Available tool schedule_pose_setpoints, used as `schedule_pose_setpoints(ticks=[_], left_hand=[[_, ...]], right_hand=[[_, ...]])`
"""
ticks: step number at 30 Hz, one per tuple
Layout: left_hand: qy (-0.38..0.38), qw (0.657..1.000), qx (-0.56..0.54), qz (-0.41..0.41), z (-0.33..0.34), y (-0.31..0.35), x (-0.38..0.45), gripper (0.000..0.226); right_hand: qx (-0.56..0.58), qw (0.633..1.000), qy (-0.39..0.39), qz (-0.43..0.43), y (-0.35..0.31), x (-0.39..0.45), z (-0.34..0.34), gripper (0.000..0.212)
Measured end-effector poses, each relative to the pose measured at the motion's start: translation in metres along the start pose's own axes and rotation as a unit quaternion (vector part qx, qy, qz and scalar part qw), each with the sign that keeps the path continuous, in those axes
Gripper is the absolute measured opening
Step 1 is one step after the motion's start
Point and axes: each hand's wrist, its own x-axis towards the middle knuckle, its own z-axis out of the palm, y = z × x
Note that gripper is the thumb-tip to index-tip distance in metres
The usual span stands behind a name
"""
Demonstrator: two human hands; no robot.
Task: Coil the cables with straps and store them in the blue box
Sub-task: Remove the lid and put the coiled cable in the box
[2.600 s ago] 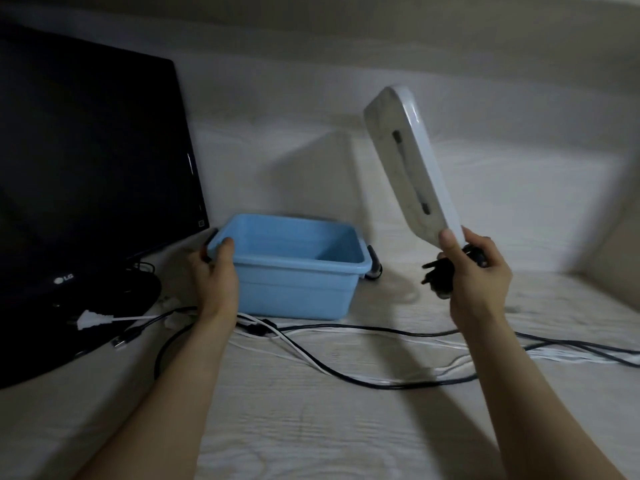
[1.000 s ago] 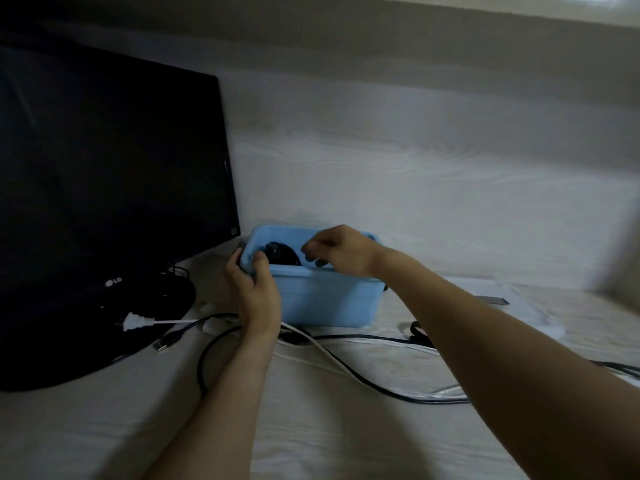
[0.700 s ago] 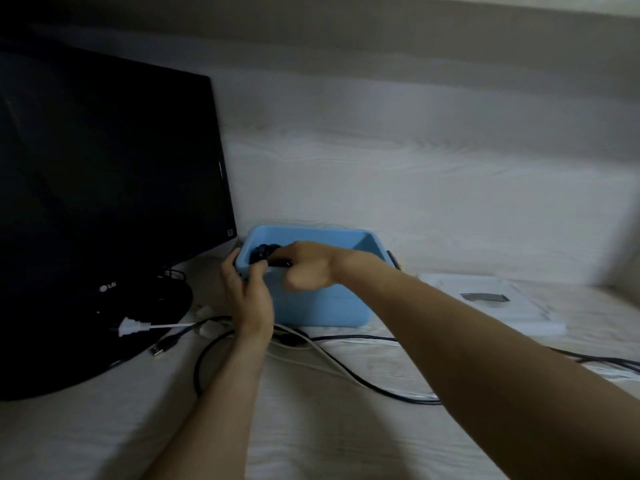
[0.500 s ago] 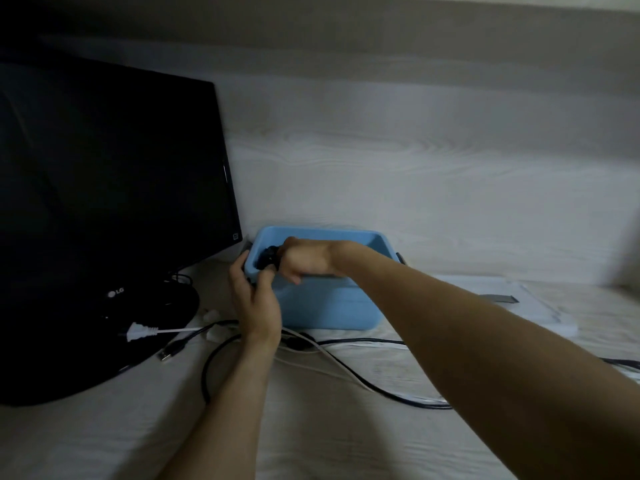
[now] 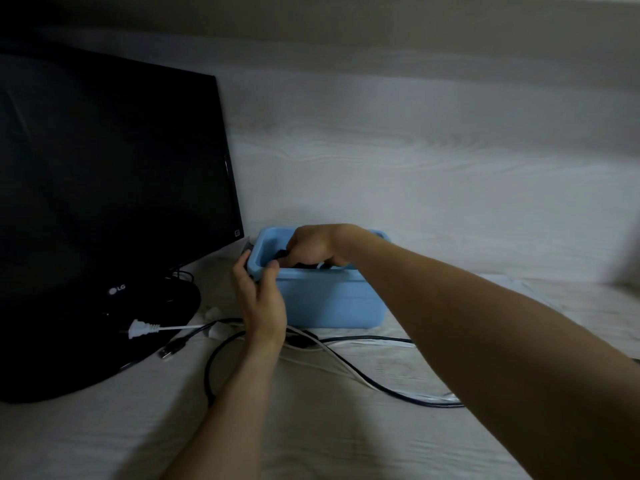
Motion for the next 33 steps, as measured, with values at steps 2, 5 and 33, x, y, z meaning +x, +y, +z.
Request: schedule_pose_setpoints(ticks=[2,5,33], left_hand=[[0.004,1.0,0.004,0.007,0.0,0.0,-0.001,0.065],[-0.004,1.0,0.007,0.019,0.0,0.002,-0.001,0.07],[0.039,0.996,0.048,0.064,-0.004,-0.005,0.008,0.053]], right_hand=[[0.013,1.0,0.008,0.001,0.001,0.002,0.002,0.048],[0.009,0.997,0.075,0.001,0.004,0.001,-0.002,0.053],[-0.273,0.957,0.006,-0.095,0.031,-0.044,-0.019,0.033]])
